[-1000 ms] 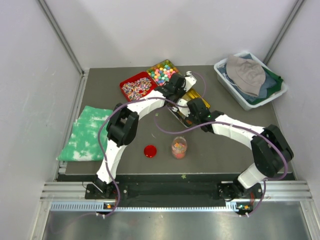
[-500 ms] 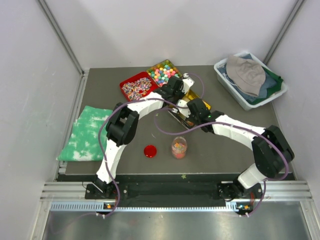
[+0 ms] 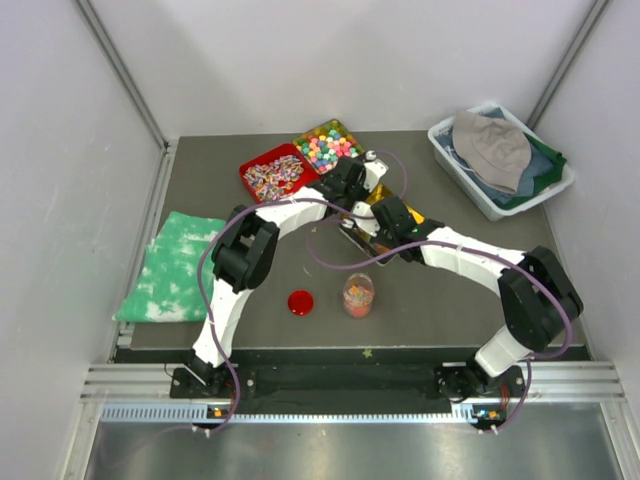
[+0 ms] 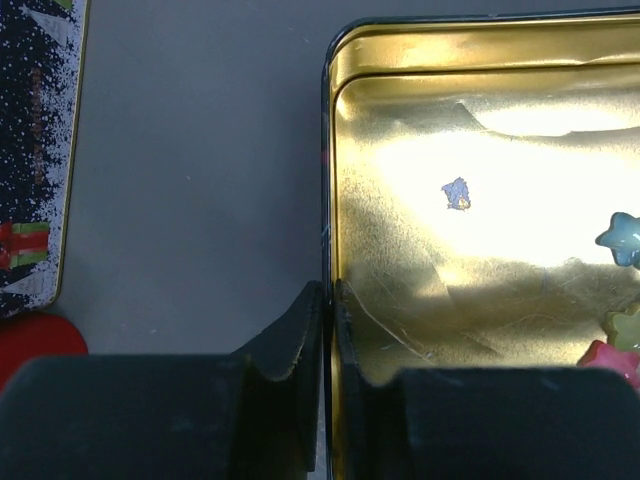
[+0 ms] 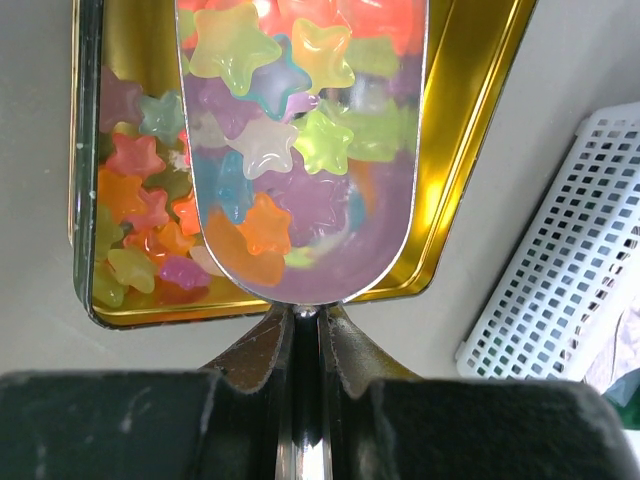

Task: Pack the candies
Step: Scoop the fake candies from the storage box.

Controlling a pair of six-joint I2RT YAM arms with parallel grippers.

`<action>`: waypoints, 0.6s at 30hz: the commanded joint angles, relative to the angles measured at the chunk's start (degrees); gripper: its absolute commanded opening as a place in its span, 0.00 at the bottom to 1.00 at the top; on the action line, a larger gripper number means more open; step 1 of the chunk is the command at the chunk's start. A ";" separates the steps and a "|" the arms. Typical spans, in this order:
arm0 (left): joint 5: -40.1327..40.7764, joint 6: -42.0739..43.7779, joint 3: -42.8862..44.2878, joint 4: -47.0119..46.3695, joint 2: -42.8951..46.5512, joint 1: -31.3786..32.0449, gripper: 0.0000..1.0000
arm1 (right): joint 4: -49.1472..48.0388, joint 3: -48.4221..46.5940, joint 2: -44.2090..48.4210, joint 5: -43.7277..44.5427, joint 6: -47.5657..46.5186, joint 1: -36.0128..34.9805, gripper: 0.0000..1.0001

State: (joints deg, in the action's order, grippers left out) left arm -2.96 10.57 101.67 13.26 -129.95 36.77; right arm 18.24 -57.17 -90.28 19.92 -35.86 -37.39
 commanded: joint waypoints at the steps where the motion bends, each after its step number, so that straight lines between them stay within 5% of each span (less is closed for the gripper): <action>1: -2.13 -0.11 -0.07 -3.15 -0.04 -0.12 0.21 | -1.10 -3.21 0.19 1.35 0.08 -0.67 0.00; 7: -3.54 -0.64 0.46 -2.88 -0.39 -0.65 0.50 | -0.40 -3.65 0.10 1.61 0.17 -0.76 0.00; 11: -3.81 -1.51 1.86 -2.36 -0.30 -1.26 0.84 | 0.22 -3.74 0.19 1.70 0.26 -0.76 0.00; 18: -7.40 -2.83 6.96 -0.16 1.45 -3.11 0.96 | 0.83 -4.01 -0.25 2.23 0.09 -0.93 0.00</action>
State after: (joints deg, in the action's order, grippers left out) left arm -5.48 9.74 103.74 14.17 -130.23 34.13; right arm 21.93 -57.56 -90.52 22.63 -35.99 -37.39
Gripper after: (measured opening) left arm 0.947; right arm 0.082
